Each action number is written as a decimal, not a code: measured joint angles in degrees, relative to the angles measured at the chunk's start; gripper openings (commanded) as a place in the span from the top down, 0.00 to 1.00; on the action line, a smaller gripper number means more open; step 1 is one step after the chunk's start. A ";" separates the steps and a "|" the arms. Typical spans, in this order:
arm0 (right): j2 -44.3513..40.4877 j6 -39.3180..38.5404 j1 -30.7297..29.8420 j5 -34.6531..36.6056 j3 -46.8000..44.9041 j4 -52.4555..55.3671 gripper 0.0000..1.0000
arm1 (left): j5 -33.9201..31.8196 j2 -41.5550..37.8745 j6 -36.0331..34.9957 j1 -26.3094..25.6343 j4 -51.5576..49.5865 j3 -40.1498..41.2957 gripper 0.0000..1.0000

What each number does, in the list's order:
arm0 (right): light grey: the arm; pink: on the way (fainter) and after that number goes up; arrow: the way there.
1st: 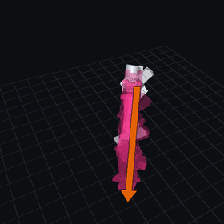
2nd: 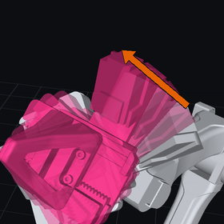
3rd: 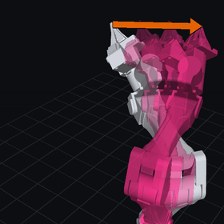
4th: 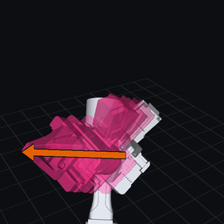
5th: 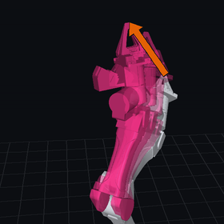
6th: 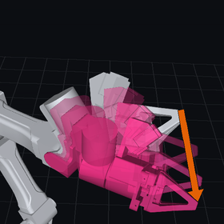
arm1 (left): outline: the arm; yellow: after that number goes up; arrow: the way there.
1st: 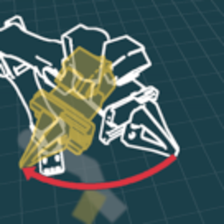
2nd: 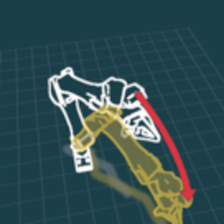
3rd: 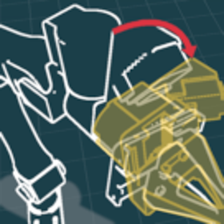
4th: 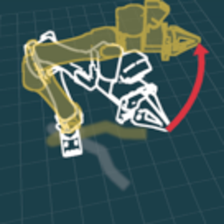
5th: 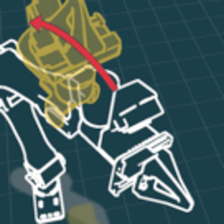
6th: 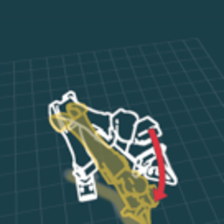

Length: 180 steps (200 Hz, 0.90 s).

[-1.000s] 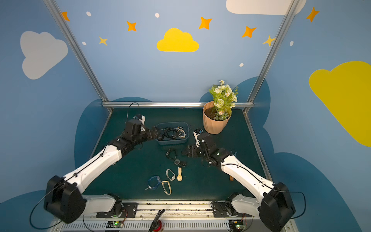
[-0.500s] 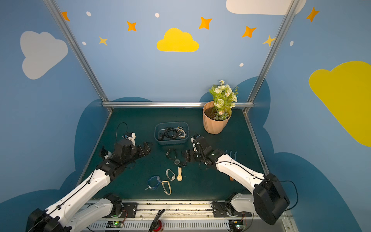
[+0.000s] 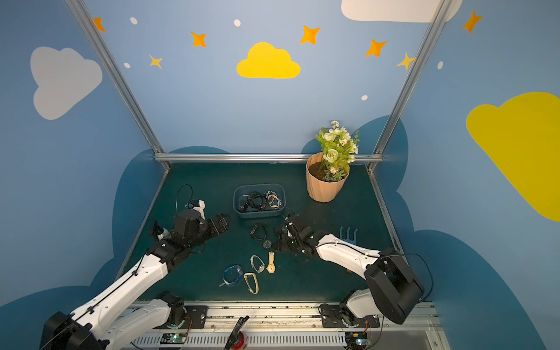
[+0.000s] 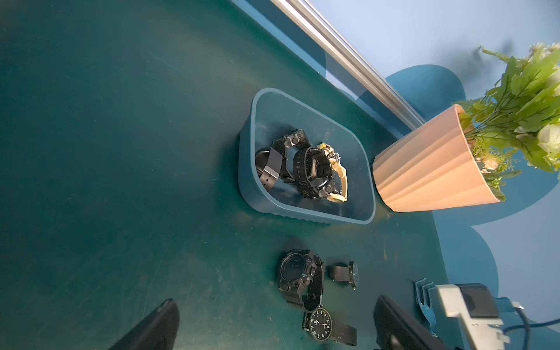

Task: Put the watch into the storage box
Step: Pick up the watch at the center of the board.

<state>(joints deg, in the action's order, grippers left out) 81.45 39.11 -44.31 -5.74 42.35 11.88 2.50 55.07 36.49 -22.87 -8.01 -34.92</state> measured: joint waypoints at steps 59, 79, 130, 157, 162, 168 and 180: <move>3.63 1.31 -0.31 -1.40 0.00 -3.13 0.48 | -0.04 -0.57 0.00 0.00 -0.22 0.00 0.00; 4.63 1.68 -0.31 -1.57 0.00 -3.87 0.51 | -0.09 -0.57 0.00 0.00 -0.48 0.00 0.00; 6.80 2.82 -0.42 -2.05 -0.35 -6.03 0.63 | -0.39 -0.61 0.00 0.00 -1.09 0.00 0.00; 7.15 3.32 -0.42 -1.95 -0.59 -6.64 0.77 | -0.46 -0.90 -0.02 0.00 -1.33 0.00 0.00; 7.15 3.54 -0.42 -1.92 -0.59 -6.78 0.79 | -0.48 -0.98 -0.02 0.00 -1.38 0.00 0.00; 7.15 3.43 -0.42 -1.86 -0.61 -6.95 0.82 | -0.52 -1.11 -0.02 0.00 -1.49 0.00 0.00; 7.10 3.52 -0.42 -1.64 -0.63 -7.13 0.86 | -0.63 -1.42 -0.02 0.00 -1.64 0.00 0.00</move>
<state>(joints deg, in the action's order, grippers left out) 88.55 42.63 -44.73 -7.38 41.71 4.75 1.87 53.65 36.47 -22.87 -9.65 -34.92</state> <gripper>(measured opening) 0.174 0.998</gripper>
